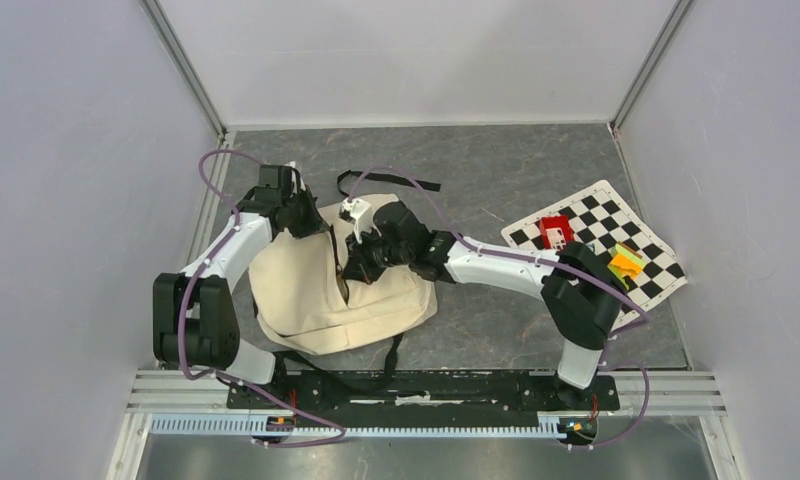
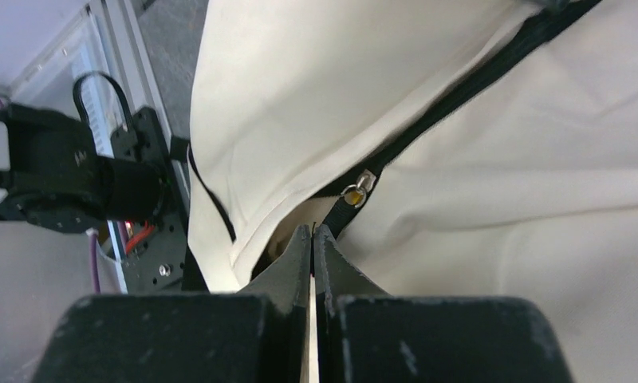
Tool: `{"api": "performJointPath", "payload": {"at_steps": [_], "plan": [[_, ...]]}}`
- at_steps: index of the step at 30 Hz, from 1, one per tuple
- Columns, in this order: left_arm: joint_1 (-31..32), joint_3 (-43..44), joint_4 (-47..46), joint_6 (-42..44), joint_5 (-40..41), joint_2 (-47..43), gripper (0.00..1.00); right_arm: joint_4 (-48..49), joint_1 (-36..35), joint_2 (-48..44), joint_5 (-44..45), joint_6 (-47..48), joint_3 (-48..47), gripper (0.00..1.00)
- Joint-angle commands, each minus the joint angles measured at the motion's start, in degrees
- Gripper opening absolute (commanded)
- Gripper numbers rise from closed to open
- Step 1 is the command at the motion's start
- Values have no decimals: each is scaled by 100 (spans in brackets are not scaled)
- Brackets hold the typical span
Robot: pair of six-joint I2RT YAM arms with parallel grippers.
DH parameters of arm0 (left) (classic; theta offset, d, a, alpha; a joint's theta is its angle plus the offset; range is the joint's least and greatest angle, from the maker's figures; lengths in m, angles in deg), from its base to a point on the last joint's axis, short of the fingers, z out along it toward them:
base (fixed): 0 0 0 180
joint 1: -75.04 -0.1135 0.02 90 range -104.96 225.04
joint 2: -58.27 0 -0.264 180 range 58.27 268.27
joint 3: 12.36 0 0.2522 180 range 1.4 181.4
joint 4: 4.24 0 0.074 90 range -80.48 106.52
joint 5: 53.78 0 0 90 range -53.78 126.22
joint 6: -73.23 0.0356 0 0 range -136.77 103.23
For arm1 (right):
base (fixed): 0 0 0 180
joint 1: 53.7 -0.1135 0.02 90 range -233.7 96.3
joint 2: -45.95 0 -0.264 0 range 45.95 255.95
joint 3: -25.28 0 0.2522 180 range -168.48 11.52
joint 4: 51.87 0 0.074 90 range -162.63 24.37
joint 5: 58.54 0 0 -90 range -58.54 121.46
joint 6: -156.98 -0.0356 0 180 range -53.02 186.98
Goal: Pack the student bag
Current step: Zip the student bag at the center of the board, then reset both arms
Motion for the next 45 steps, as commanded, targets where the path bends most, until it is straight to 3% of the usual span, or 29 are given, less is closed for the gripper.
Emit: {"api": "performJointPath", "payload": {"at_steps": [1, 21, 27, 29, 30, 31, 33, 34, 35, 37, 40, 45], "plan": [[26, 374, -473, -33, 160, 166, 2, -213, -197, -419, -284, 138, 486, 0], [21, 384, -623, -61, 378, 266, 2, -101, -1008, -995, -339, -195, 1672, 0], [24, 337, -674, -33, 381, 225, 2, -35, -1057, -947, -293, -173, 1589, 0], [17, 285, -732, -17, 441, 161, 11, -53, -1056, -991, -270, -122, 1461, 0], [24, 251, -768, -13, 456, 103, 19, -90, -1055, -1016, -250, -75, 1409, 0], [18, 203, -833, -6, 471, 43, 34, -172, -1055, -1042, -185, 4, 1317, 0], [18, 98, -942, -9, 537, -119, 69, -468, -1055, -1127, 17, 190, 1186, 23], [18, 52, -980, -11, 590, -214, 89, -582, -1055, -1181, 154, 307, 1145, 41], [18, -4, -1007, 2, 648, -310, 99, -697, -1048, -1265, 314, 388, 1123, 56], [19, -87, -1018, 33, 774, -516, 100, -782, -943, -1450, 420, 495, 1139, 75], [17, -277, -1045, 36, 887, -864, 100, -794, -598, -1816, 447, 522, 1293, 94], [18, -658, -848, 31, 1321, -1770, 100, -913, 311, -2614, 726, 773, 1901, 98]]}}
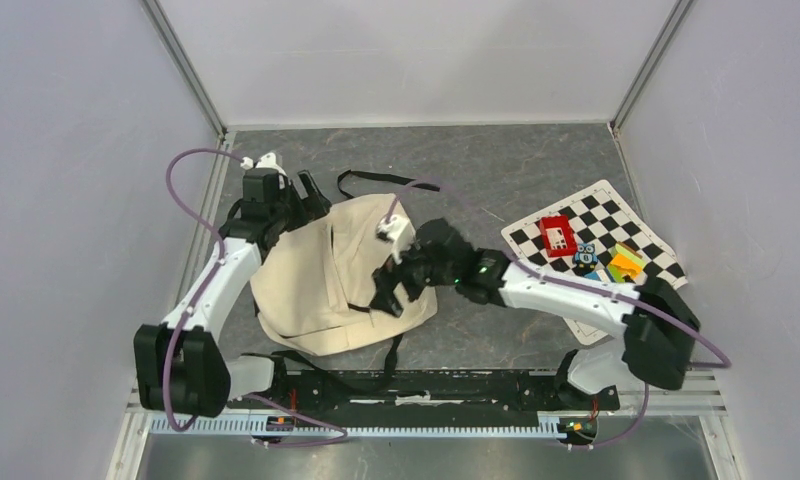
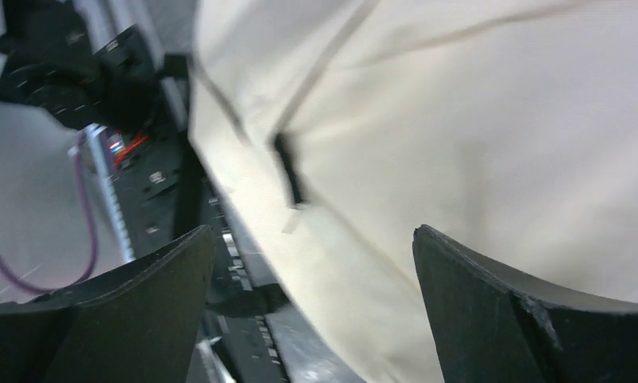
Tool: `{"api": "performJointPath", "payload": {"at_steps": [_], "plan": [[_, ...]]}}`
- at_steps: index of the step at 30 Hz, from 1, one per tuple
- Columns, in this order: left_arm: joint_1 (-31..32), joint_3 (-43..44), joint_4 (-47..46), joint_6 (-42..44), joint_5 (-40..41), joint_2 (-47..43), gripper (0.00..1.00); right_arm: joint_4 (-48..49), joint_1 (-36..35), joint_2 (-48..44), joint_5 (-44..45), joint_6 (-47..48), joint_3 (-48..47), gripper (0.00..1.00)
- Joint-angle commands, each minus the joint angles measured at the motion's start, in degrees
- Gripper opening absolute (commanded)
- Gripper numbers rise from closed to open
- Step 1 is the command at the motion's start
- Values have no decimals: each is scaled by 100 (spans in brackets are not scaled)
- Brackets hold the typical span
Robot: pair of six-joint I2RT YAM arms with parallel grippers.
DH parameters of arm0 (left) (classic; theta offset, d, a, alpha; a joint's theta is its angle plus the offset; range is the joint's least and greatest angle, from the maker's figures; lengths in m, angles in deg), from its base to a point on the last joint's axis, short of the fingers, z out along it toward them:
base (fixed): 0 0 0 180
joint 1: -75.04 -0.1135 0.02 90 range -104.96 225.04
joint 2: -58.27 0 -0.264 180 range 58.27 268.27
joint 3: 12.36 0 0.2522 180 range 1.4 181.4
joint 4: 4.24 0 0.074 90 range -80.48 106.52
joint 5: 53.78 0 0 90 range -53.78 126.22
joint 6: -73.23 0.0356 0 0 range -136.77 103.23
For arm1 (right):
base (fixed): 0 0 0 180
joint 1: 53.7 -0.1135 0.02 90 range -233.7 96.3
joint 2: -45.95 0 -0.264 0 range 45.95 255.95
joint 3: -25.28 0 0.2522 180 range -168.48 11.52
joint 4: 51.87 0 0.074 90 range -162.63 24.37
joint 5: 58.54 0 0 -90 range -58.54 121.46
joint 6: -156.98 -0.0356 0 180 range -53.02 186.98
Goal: Pack the student bag
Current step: Reset both arms
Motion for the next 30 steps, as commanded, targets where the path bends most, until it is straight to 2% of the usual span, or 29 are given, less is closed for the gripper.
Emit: {"api": "performJointPath", "payload": {"at_steps": [1, 6, 11, 15, 19, 24, 30], "plan": [[-12, -336, 12, 87, 676, -898, 100, -161, 868, -884, 462, 339, 524, 98], [-12, -603, 405, 275, 873, -2096, 100, -403, 1903, -2107, 1442, 761, 1318, 98], [-6, -171, 1070, 766, 1131, -2999, 100, -466, 2662, -3417, 2640, 1129, 1715, 98], [-12, -95, 1144, 1183, 1063, -3589, 100, -46, 2729, -4315, 3610, 1406, 2105, 98], [-12, -480, 1030, 1238, 1071, -4139, 100, 821, 2737, -5061, 4245, 1612, 2912, 98], [-6, -978, 924, 1132, 1087, -4625, 100, 946, 2742, -5409, 4455, 1702, 3177, 98], [-9, -1047, 891, 1051, 1104, -4686, 100, 892, 2742, -5392, 4476, 1810, 3099, 98]]}}
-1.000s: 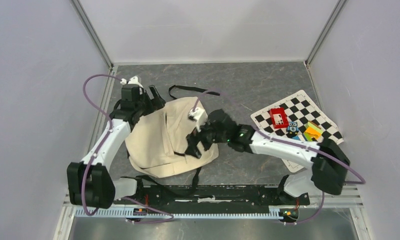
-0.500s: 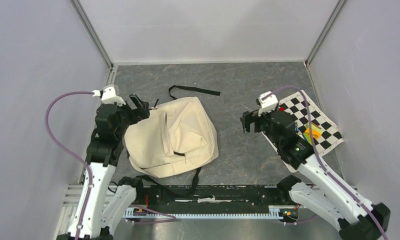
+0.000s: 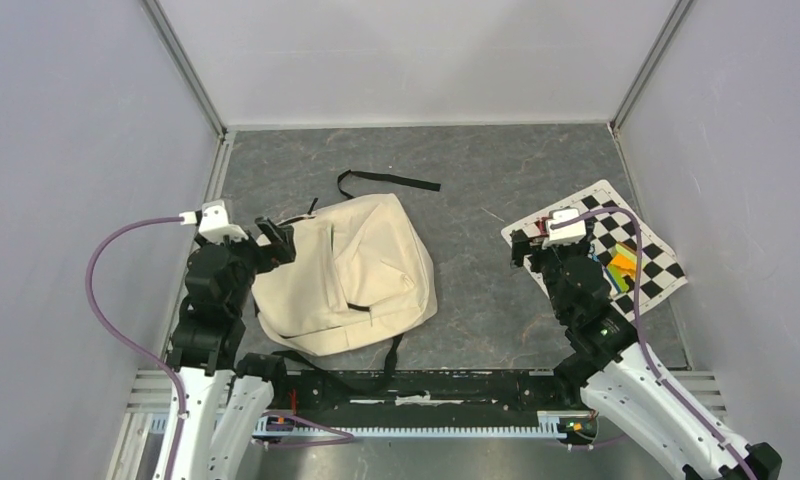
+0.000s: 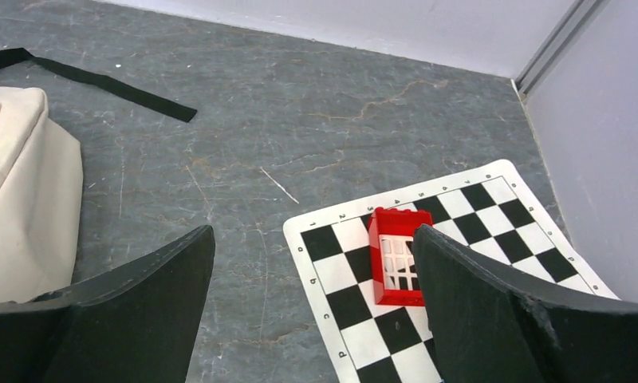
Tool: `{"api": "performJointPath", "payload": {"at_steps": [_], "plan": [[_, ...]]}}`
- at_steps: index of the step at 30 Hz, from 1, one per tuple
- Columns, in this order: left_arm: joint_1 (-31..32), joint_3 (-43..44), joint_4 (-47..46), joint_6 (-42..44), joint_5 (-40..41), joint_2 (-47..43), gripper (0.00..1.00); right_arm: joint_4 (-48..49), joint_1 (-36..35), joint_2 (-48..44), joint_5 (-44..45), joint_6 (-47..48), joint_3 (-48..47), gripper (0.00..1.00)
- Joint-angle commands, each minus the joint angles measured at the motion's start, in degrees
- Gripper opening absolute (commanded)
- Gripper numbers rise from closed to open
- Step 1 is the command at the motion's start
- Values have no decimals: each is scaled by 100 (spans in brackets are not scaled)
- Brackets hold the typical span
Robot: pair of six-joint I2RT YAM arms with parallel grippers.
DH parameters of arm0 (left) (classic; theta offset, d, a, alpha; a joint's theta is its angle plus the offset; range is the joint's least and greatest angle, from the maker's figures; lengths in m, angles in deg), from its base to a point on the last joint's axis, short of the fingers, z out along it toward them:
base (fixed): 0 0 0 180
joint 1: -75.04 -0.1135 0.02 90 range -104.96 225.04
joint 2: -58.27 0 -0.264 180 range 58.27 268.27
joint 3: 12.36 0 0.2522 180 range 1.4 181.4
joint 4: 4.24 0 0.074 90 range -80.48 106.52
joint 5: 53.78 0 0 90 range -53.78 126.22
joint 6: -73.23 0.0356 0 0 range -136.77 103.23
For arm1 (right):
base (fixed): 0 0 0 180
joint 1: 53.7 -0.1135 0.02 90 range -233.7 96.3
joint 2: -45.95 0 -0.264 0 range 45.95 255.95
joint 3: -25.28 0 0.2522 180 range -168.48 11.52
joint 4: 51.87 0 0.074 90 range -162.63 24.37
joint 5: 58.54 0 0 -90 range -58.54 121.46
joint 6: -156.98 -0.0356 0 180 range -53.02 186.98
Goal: Pack the student bag
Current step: Reset both arms
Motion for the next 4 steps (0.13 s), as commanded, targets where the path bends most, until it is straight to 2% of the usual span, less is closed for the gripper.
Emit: {"api": "performJointPath", "payload": {"at_steps": [1, 4], "plan": [[-13, 13, -193, 169, 122, -62, 100, 337, 4, -40, 210, 173, -95, 98], [-10, 12, -194, 177, 206, -76, 100, 337, 12, -63, 230, 184, -96, 98]]}}
